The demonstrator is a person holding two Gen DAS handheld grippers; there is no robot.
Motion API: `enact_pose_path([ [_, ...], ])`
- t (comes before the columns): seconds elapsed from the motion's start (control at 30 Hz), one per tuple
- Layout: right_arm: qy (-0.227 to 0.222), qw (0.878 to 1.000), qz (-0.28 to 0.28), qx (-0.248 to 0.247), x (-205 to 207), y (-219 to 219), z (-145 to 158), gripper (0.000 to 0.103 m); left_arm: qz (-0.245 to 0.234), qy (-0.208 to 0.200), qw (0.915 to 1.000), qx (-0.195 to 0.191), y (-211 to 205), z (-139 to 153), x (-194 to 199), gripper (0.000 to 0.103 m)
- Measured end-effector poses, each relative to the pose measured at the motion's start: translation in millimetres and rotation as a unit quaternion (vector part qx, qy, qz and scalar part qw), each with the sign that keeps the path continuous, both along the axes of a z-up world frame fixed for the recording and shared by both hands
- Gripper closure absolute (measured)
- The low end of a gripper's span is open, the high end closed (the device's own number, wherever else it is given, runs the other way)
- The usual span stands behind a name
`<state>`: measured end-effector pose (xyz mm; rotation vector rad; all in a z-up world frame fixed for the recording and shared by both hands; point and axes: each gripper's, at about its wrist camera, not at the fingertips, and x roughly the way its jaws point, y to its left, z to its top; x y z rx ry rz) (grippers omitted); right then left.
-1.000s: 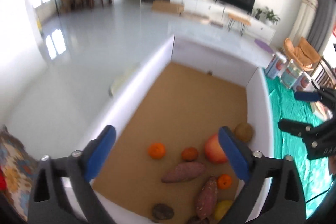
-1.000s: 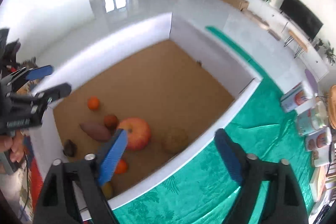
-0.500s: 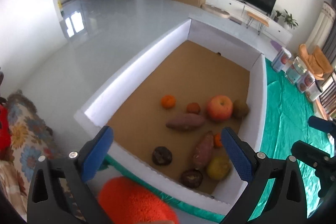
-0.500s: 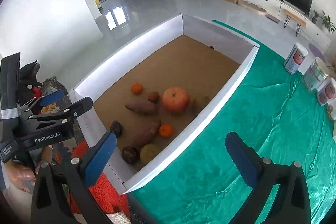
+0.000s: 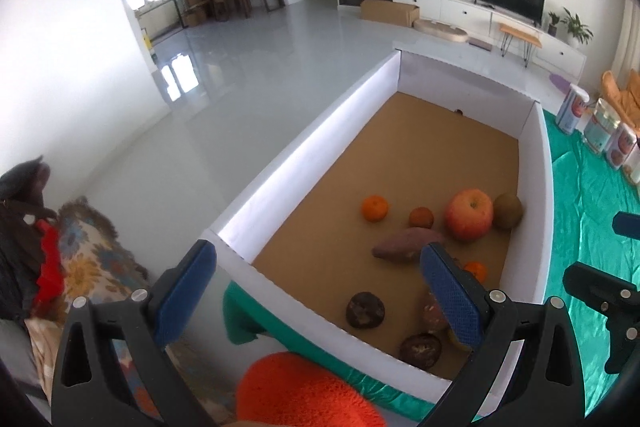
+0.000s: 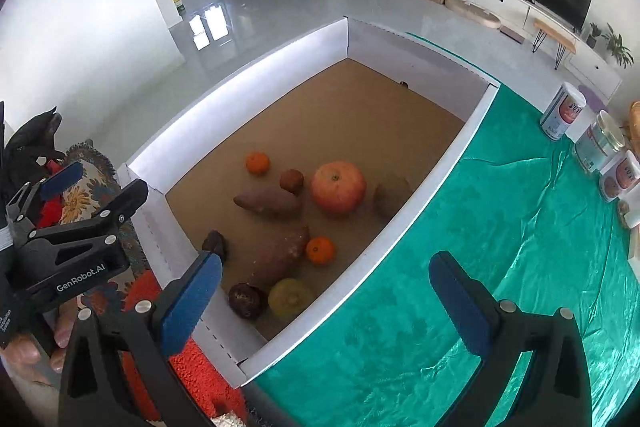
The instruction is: Organize fruits
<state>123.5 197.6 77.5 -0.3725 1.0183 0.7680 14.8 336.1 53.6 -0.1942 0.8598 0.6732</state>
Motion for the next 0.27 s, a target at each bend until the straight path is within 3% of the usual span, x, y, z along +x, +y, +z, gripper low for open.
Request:
enact_pose_path([
  [0.17, 0.000, 1.000, 0.000, -0.005, 0.3, 5.3, -6.5, 0.000, -0.007, -0.005, 0.9997, -0.024, 2.3, -3.8, -2.4, 0.001],
  [0.27, 0.003, 1.000, 0.004, -0.004, -1.7, 9.9, -8.9, 0.000, -0.008, -0.007, 0.9998, -0.016, 0.0, -3.4, -4.2, 0.001],
])
